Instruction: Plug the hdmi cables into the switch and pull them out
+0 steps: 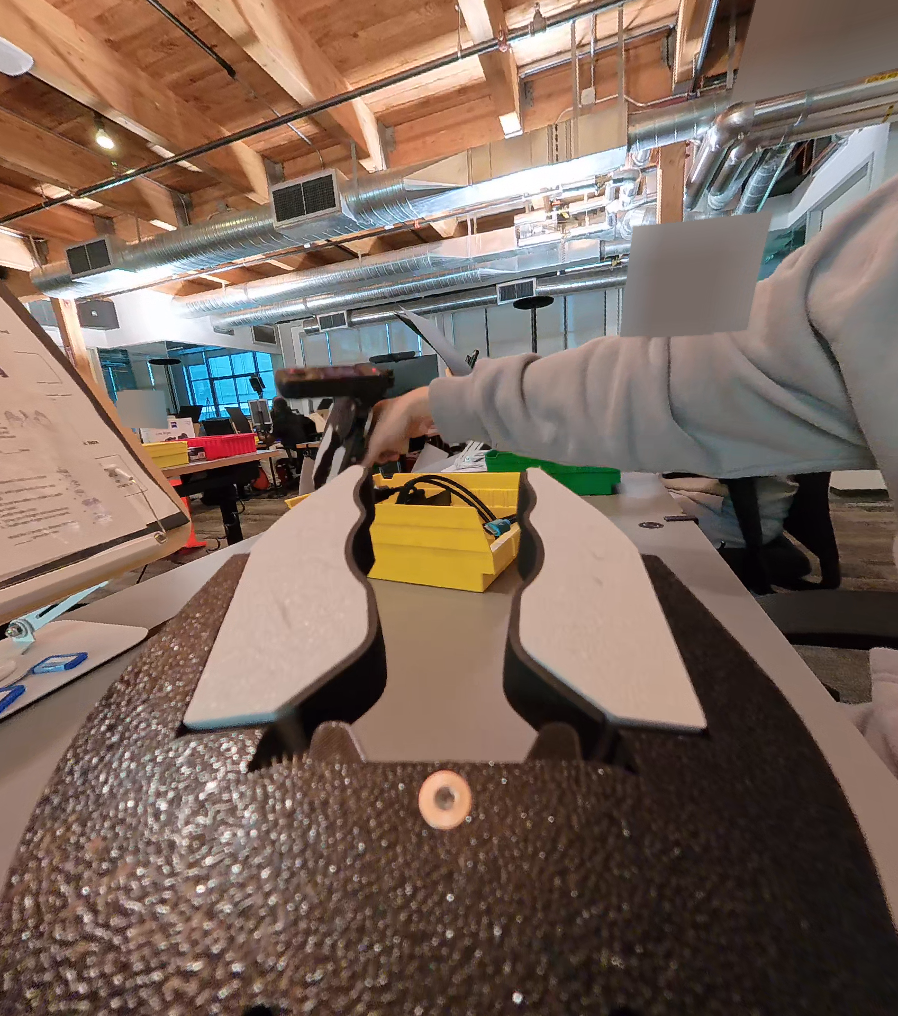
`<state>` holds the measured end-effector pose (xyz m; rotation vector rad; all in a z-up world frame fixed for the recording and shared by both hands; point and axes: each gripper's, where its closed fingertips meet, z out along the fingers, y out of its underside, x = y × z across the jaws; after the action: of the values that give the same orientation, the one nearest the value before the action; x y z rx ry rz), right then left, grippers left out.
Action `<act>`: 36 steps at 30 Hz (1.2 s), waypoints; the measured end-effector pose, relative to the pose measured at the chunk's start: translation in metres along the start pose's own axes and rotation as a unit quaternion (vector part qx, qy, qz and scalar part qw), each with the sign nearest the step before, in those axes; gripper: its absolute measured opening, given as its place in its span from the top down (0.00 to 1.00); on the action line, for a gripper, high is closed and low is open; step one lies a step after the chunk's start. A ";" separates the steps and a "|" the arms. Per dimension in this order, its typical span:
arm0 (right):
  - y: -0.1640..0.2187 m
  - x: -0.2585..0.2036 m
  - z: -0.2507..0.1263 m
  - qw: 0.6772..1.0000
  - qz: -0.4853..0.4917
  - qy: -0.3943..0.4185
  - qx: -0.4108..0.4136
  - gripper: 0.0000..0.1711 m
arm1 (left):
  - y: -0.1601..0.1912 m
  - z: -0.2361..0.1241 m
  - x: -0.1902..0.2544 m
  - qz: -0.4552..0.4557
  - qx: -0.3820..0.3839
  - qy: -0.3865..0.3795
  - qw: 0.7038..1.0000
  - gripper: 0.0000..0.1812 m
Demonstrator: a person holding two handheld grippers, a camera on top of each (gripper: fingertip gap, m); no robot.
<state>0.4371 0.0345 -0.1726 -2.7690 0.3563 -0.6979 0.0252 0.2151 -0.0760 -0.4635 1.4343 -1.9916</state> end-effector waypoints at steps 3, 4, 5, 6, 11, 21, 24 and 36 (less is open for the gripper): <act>-0.017 0.007 -0.040 0.995 0.050 -0.018 0.083 0.60 | 0.001 0.000 0.000 -0.005 -0.001 0.003 1.000 0.73; -0.022 0.010 -0.057 0.990 0.067 -0.024 0.120 0.58 | 0.002 0.001 0.000 -0.007 -0.004 0.005 1.000 0.73; -0.025 0.011 -0.074 0.984 0.085 -0.030 0.155 0.58 | 0.003 0.001 0.002 -0.008 -0.007 0.008 1.000 0.73; -0.025 0.011 -0.091 0.977 0.104 -0.035 0.182 0.57 | 0.004 0.003 0.003 -0.008 -0.010 0.012 1.000 0.73; 0.024 -0.010 -0.158 0.949 0.186 0.003 0.255 0.53 | 0.016 0.011 0.006 -0.005 -0.043 0.007 0.999 0.73; 0.187 -0.053 -0.184 0.874 0.326 0.184 0.309 0.44 | 0.104 0.077 -0.015 -0.099 -0.197 -0.208 0.953 0.67; 0.206 -0.039 -0.188 0.858 0.373 0.188 0.300 0.41 | 0.127 0.132 0.002 -0.094 -0.250 -0.202 0.942 0.63; 0.193 -0.052 -0.208 0.835 0.362 0.151 0.386 0.45 | 0.194 0.243 -0.005 -0.037 -0.391 -0.280 0.876 0.68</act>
<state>0.2576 -0.1702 -0.0781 -1.5761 0.8887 -0.8168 0.2335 0.0052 -0.1737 -1.3314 1.7701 -1.0775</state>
